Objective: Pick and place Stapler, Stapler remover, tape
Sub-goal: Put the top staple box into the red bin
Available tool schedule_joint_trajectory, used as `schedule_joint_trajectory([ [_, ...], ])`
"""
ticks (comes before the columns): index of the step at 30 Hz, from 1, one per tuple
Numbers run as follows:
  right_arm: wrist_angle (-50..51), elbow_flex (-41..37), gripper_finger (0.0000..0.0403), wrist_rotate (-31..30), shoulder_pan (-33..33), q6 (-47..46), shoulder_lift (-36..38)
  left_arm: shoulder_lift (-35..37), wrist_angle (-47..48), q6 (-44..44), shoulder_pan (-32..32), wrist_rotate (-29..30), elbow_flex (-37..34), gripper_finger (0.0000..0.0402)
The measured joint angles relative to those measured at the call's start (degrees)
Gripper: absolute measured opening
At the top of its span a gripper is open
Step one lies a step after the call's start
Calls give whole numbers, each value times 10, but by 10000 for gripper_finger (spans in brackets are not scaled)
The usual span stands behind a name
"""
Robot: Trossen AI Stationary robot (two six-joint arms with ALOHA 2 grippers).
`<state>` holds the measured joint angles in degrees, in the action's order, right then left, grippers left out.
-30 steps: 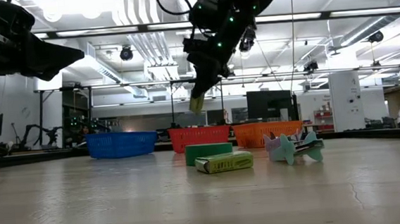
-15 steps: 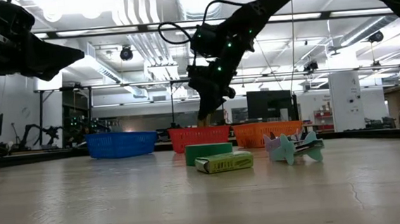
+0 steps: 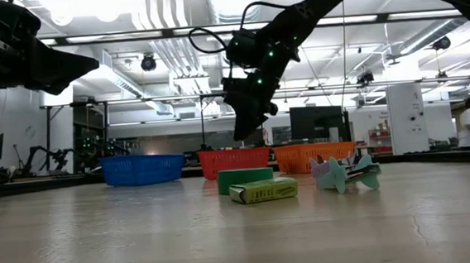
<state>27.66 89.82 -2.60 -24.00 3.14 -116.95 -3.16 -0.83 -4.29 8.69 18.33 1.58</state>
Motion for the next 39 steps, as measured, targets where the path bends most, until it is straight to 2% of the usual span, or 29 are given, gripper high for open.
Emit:
schedule_joint_trajectory([
  [4, 3, 0, 168, 62, 32, 39, 8, 0, 0, 0, 0, 0, 0, 51],
  [7, 21, 0, 167, 90, 67, 103, 8, 0, 0, 0, 0, 0, 0, 51],
  [10, 57, 0, 163, 99, 109, 207, 5, 0, 0, 0, 0, 0, 0, 51],
  [12, 65, -2, 162, 82, 137, 234, -2, 0, 0, 0, 0, 0, 0, 51],
  [15, 69, -3, 165, 48, 171, 231, -8, 0, 0, 0, 0, 0, 0, 51],
  [23, 115, -5, 185, 41, 215, 246, -8, 0, 0, 0, 0, 0, 0, 51],
  [32, 109, -7, 208, 42, 231, 258, -54, 0, 0, 0, 0, 0, 0, 51],
  [39, 110, -6, 207, 41, 230, 274, -69, 0, 0, 0, 0, 0, 0, 51],
])
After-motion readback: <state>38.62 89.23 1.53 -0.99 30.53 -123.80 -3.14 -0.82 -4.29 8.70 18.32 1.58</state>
